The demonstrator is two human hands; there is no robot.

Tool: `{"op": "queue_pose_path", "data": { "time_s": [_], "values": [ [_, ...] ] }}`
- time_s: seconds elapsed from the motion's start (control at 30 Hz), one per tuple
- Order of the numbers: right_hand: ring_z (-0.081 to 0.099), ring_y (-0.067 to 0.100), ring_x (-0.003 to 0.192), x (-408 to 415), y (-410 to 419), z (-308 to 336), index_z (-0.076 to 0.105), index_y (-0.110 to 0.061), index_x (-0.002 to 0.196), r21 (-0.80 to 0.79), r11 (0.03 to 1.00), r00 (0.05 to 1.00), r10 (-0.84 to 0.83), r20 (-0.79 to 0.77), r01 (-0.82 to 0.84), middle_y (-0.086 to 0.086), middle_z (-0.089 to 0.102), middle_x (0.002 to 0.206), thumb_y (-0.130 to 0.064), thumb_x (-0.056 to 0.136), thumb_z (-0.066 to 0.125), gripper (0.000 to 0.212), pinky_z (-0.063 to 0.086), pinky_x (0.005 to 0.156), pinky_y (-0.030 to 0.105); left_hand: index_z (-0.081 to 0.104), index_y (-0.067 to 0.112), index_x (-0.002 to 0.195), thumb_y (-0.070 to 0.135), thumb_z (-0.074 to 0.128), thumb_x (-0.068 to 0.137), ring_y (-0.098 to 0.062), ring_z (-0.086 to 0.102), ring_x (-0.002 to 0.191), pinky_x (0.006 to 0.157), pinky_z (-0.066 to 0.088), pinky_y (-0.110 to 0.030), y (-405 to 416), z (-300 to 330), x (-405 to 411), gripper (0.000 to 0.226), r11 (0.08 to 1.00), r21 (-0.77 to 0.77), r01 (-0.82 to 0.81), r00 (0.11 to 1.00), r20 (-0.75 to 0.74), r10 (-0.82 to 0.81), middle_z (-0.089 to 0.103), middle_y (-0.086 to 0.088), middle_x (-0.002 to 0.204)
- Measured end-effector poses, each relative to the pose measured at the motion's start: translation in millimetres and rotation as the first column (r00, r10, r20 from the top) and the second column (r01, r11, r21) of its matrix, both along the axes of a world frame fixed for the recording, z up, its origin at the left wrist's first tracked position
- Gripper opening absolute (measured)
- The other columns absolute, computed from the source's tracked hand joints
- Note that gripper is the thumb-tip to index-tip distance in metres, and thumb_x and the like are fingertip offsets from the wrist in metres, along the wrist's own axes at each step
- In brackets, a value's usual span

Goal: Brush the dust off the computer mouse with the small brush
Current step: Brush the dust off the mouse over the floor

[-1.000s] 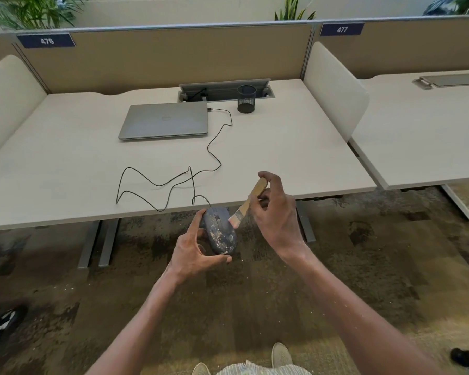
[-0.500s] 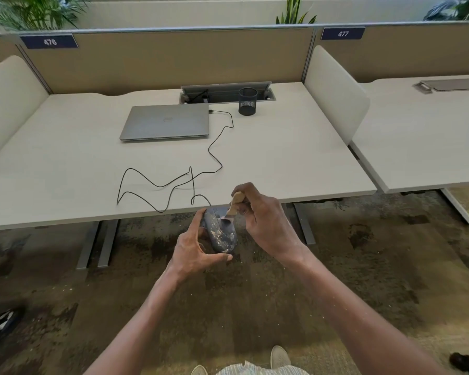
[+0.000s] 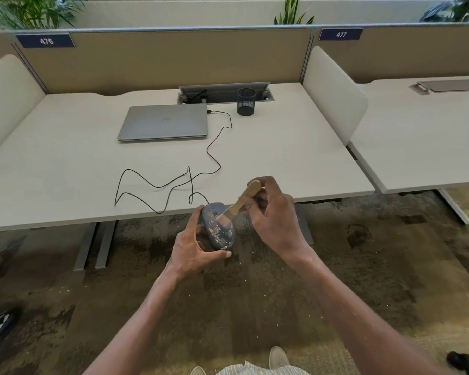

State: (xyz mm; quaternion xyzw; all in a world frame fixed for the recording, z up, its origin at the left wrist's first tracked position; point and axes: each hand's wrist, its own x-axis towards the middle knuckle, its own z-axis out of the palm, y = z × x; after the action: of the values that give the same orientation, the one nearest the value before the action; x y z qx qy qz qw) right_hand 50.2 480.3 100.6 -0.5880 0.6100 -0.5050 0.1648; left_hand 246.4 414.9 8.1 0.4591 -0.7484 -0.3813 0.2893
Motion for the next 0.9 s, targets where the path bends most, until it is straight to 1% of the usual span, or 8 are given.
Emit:
{"op": "queue_pose_path", "data": {
  "time_s": [0.2, 0.27, 0.33, 0.4, 0.57, 0.67, 0.8, 0.9],
  "values": [
    [0.075, 0.011, 0.083, 2.7, 0.8, -9.7, 0.051, -0.022, 0.113, 0.053, 0.994, 0.995, -0.094, 0.032, 0.092, -0.003, 0.071, 0.093, -0.014, 0.095, 0.07, 0.027, 0.063, 0.07, 0.021, 0.02, 0.03, 0.155, 0.056, 0.092, 0.05, 0.023, 0.059, 0.09, 0.064, 0.046, 0.001, -0.7, 1.2, 1.6, 0.13, 1.0, 0.01, -0.002, 1.0, -0.03, 0.002, 0.063, 0.012, 0.105],
    [0.074, 0.01, 0.081, -1.4, 0.8, -11.5, 0.051, -0.021, 0.113, 0.064, 0.989, 0.991, -0.132, 0.013, 0.131, -0.005, 0.069, 0.091, -0.013, 0.095, 0.07, 0.028, 0.061, 0.069, 0.017, 0.021, 0.03, 0.155, 0.063, 0.087, 0.048, 0.018, 0.062, 0.087, 0.064, 0.047, 0.0, -1.2, 1.8, 2.9, 0.13, 1.0, 0.003, -0.005, 1.0, -0.027, 0.005, 0.065, 0.008, 0.109],
    [0.072, 0.01, 0.077, -5.8, 0.5, -13.0, 0.051, -0.02, 0.113, 0.074, 0.983, 0.985, -0.168, -0.029, 0.17, -0.006, 0.067, 0.088, -0.013, 0.095, 0.07, 0.027, 0.061, 0.066, 0.02, 0.02, 0.031, 0.155, 0.069, 0.083, 0.048, 0.01, 0.064, 0.084, 0.065, 0.048, -0.001, -1.9, 2.1, 3.6, 0.13, 1.0, -0.007, 0.0, 1.0, -0.018, 0.0, 0.068, 0.0, 0.115],
    [0.07, 0.01, 0.076, -9.2, 0.5, -13.4, 0.051, -0.018, 0.114, 0.08, 0.977, 0.979, -0.194, -0.057, 0.199, -0.006, 0.066, 0.086, -0.013, 0.096, 0.069, 0.026, 0.061, 0.066, 0.025, 0.02, 0.033, 0.154, 0.071, 0.082, 0.047, 0.007, 0.063, 0.086, 0.065, 0.048, -0.001, -2.8, 2.4, 4.4, 0.13, 1.0, -0.014, 0.002, 1.0, -0.022, -0.002, 0.067, -0.003, 0.118],
    [0.075, 0.014, 0.085, -7.8, 0.4, -6.1, 0.051, -0.019, 0.114, 0.067, 0.98, 0.981, -0.19, 0.04, 0.188, -0.002, 0.07, 0.095, -0.015, 0.095, 0.07, 0.028, 0.065, 0.069, 0.03, 0.02, 0.032, 0.155, 0.069, 0.083, 0.046, 0.008, 0.062, 0.085, 0.064, 0.048, 0.0, -5.4, 2.8, 3.6, 0.131, 1.0, -0.009, 0.001, 1.0, -0.021, -0.001, 0.068, -0.004, 0.117],
    [0.076, 0.017, 0.088, 0.3, 0.4, -4.2, 0.05, -0.021, 0.113, 0.062, 0.986, 0.984, -0.156, 0.08, 0.152, 0.001, 0.071, 0.098, -0.015, 0.095, 0.07, 0.028, 0.065, 0.07, 0.033, 0.02, 0.028, 0.156, 0.066, 0.085, 0.047, 0.002, 0.063, 0.087, 0.065, 0.047, 0.001, -6.6, 3.0, 3.1, 0.132, 1.0, -0.012, 0.004, 1.0, -0.009, -0.004, 0.068, -0.01, 0.122],
    [0.076, 0.018, 0.088, 5.8, 4.0, -11.0, 0.052, -0.017, 0.113, 0.093, 0.985, 0.983, -0.154, 0.097, 0.146, 0.004, 0.072, 0.097, -0.014, 0.095, 0.07, 0.025, 0.066, 0.069, 0.035, 0.019, 0.026, 0.156, 0.054, 0.091, 0.052, 0.004, 0.061, 0.088, 0.067, 0.047, 0.001, -8.3, 3.6, 3.2, 0.13, 1.0, -0.015, -0.003, 1.0, 0.011, 0.003, 0.066, -0.012, 0.126],
    [0.077, 0.016, 0.084, 1.4, 6.5, -15.3, 0.052, -0.018, 0.111, 0.102, 0.981, 0.98, -0.175, 0.092, 0.165, 0.004, 0.072, 0.096, -0.014, 0.096, 0.069, 0.023, 0.065, 0.066, 0.034, 0.02, 0.024, 0.156, 0.06, 0.086, 0.051, -0.009, 0.064, 0.09, 0.067, 0.047, 0.001, -8.8, 4.6, 5.0, 0.13, 1.0, -0.026, -0.003, 1.0, 0.02, 0.003, 0.065, -0.014, 0.129]
  ]
}}
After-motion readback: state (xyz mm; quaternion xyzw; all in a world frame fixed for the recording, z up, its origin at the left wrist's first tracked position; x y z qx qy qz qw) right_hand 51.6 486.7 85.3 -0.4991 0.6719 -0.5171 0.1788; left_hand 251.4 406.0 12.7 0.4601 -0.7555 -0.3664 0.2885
